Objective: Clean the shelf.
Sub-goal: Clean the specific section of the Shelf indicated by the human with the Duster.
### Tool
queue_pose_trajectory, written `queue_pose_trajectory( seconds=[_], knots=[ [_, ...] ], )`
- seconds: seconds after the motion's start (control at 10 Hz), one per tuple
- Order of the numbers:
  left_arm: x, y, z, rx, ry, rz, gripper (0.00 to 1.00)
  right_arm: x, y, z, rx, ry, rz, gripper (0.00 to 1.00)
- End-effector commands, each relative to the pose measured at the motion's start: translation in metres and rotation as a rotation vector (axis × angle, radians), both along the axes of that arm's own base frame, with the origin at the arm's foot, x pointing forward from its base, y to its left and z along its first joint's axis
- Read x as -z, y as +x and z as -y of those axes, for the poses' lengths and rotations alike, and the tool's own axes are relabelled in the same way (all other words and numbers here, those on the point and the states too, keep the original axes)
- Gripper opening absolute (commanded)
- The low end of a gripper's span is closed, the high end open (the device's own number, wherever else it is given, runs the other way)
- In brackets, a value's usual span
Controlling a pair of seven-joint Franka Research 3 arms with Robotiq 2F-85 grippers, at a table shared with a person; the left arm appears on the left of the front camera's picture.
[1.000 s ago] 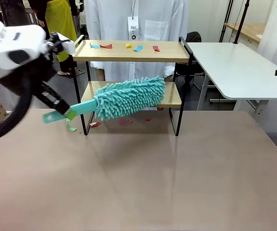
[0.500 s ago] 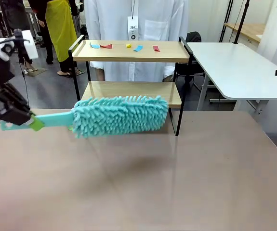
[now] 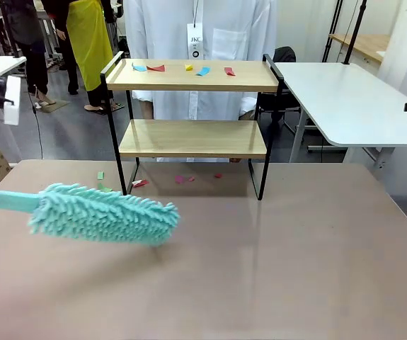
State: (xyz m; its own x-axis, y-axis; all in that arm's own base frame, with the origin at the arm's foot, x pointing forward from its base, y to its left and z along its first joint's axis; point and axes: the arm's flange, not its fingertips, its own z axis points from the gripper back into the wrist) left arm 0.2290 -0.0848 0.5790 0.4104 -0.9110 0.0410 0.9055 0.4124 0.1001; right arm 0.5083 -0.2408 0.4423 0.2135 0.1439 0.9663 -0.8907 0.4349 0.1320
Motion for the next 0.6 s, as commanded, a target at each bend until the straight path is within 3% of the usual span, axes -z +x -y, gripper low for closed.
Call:
queue_pose_trajectory(
  seconds=[0.0, 0.2, 0.3, 0.5],
  knots=[
    [-0.014, 0.005, -0.002, 0.033, 0.1, -0.037, 0.13, -0.003, 0.0, -0.001, -0.003, -0.006, 0.003, 1.0],
    [-0.012, 0.012, -0.001, 0.029, 0.127, -0.074, 0.13, -0.003, 0.0, -0.001, -0.003, -0.006, 0.003, 1.0],
    [-0.002, 0.02, 0.004, 0.024, 0.169, -0.056, 0.13, -0.003, 0.0, -0.001, -0.003, -0.006, 0.003, 1.0],
    [-0.006, 0.006, -0.002, 0.003, 0.101, -0.059, 0.13, -0.003, 0.0, -0.001, -0.003, -0.006, 0.003, 1.0]
  ],
)
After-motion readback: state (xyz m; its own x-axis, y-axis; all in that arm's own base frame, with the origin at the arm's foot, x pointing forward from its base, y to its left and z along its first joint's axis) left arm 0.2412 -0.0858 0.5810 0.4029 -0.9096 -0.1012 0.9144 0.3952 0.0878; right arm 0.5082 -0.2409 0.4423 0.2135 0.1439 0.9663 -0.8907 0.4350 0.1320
